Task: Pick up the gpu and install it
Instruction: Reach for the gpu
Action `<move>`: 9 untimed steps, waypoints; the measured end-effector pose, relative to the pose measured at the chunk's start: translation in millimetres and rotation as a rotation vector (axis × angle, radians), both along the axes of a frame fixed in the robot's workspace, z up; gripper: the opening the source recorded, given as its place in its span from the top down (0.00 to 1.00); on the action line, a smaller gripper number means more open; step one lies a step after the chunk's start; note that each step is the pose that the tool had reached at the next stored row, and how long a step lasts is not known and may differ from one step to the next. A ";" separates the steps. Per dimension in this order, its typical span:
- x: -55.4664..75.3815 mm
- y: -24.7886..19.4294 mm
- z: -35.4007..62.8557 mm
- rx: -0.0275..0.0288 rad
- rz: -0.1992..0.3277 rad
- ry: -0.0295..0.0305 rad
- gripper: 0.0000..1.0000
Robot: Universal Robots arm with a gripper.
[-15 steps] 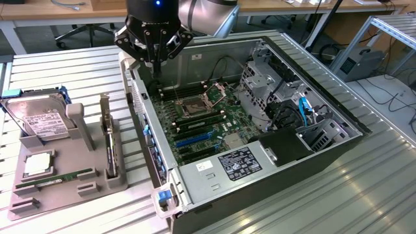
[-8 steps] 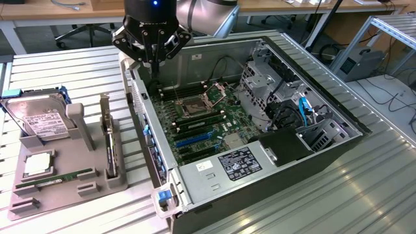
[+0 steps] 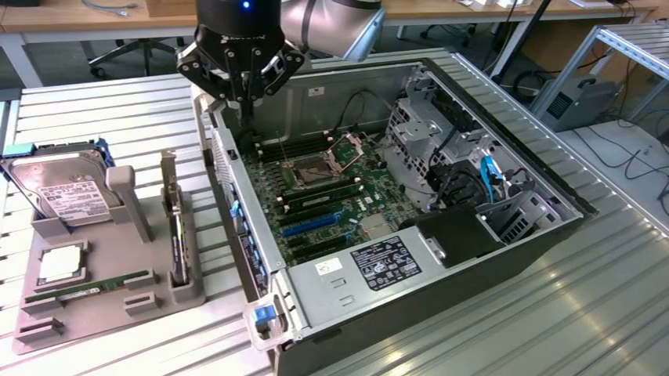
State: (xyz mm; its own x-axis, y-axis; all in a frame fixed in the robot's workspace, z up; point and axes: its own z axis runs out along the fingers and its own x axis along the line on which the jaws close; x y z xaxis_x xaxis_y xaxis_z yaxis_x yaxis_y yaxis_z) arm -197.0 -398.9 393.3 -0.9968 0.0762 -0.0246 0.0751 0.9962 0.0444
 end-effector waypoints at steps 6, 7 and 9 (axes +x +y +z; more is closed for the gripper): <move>-2.2 0.0 0.0 0.0000 0.000 0.0000 0.89; -2.6 0.0 0.0 0.0000 0.000 0.0000 0.89; -3.2 0.0 0.0 0.0000 0.000 0.0000 0.89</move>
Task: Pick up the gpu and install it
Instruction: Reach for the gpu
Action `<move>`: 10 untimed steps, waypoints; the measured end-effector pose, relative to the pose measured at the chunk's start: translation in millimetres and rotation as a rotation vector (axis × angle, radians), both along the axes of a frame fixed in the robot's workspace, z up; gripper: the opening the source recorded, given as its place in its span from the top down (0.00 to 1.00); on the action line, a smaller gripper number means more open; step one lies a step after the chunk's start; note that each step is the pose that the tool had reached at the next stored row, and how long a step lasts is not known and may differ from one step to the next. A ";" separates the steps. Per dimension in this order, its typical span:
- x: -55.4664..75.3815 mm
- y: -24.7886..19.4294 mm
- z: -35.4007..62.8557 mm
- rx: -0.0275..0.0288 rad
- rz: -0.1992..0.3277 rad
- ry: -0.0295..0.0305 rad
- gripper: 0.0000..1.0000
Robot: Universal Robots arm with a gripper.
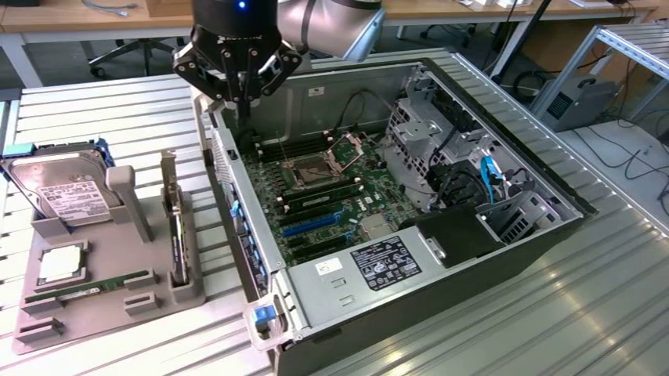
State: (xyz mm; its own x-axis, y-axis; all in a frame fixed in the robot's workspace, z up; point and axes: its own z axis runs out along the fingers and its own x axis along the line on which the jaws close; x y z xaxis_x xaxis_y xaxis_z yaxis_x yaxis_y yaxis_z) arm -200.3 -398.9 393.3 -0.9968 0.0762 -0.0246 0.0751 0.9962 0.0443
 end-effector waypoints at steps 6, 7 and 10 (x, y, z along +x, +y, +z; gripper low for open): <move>-2.8 0.0 0.0 0.0000 0.000 0.0000 0.89; -3.2 0.0 0.0 0.0000 0.000 0.0000 0.89; -4.4 0.0 0.0 0.0000 0.000 0.0000 0.89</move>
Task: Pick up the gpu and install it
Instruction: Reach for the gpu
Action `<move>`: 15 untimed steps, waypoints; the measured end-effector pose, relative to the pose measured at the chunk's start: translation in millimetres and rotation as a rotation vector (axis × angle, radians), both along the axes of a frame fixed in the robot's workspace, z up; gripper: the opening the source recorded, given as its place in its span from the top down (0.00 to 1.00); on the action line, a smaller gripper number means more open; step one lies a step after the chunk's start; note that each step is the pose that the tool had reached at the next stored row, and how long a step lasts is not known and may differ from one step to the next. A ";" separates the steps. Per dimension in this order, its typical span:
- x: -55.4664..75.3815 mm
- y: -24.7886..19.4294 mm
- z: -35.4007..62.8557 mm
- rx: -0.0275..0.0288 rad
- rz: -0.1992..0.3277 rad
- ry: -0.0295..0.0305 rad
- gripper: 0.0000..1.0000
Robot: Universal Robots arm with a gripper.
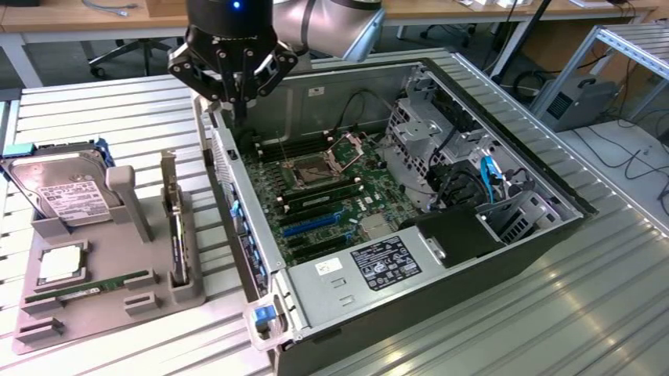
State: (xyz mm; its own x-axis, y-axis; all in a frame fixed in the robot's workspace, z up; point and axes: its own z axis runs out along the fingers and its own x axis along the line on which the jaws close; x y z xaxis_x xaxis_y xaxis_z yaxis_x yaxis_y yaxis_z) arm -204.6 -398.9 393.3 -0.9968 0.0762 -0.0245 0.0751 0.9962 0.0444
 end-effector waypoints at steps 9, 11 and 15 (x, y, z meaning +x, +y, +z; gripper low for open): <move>-3.2 0.0 0.0 0.0000 0.000 -0.0001 0.89; -3.9 0.0 0.0 0.0000 0.000 0.0000 0.89; -5.2 0.0 0.0 0.0000 0.000 -0.0001 0.89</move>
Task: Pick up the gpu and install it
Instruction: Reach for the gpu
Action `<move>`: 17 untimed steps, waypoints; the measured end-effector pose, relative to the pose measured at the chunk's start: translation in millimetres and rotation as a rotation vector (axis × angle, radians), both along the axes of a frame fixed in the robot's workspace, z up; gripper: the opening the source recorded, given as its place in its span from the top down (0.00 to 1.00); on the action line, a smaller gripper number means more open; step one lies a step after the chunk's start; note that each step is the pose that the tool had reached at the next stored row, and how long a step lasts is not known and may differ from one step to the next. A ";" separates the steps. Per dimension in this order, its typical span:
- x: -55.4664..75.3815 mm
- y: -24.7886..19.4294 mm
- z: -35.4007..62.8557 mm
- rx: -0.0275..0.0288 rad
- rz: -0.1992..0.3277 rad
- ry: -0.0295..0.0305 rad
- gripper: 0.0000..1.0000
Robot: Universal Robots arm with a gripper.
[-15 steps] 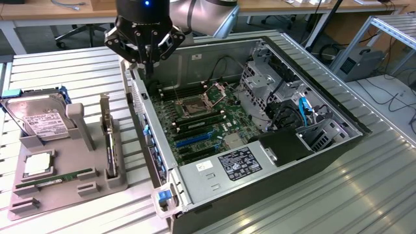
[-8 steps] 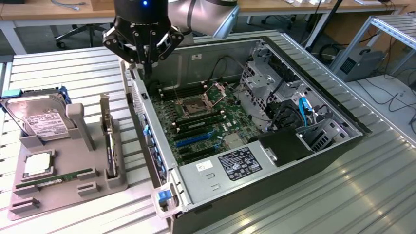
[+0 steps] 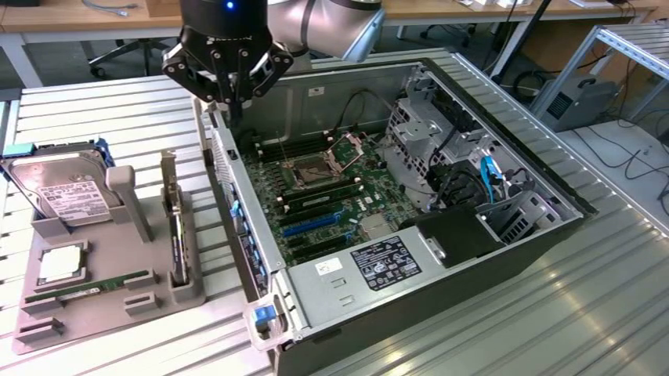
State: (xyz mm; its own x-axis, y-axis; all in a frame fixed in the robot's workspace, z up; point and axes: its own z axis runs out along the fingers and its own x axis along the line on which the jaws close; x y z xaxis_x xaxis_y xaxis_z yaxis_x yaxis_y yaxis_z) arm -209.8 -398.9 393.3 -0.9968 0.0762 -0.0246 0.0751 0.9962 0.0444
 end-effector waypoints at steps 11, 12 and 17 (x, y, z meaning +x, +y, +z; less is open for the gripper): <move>-3.6 0.0 0.0 0.0000 0.000 0.0000 0.89; -3.9 0.0 0.0 0.0000 0.000 0.0000 0.89; -5.4 0.0 0.0 -0.0001 0.000 0.0001 0.89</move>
State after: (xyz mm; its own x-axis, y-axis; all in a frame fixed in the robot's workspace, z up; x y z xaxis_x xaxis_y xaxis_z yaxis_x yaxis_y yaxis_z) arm -215.2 -398.9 393.3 -0.9968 0.0762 -0.0245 0.0750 0.9962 0.0443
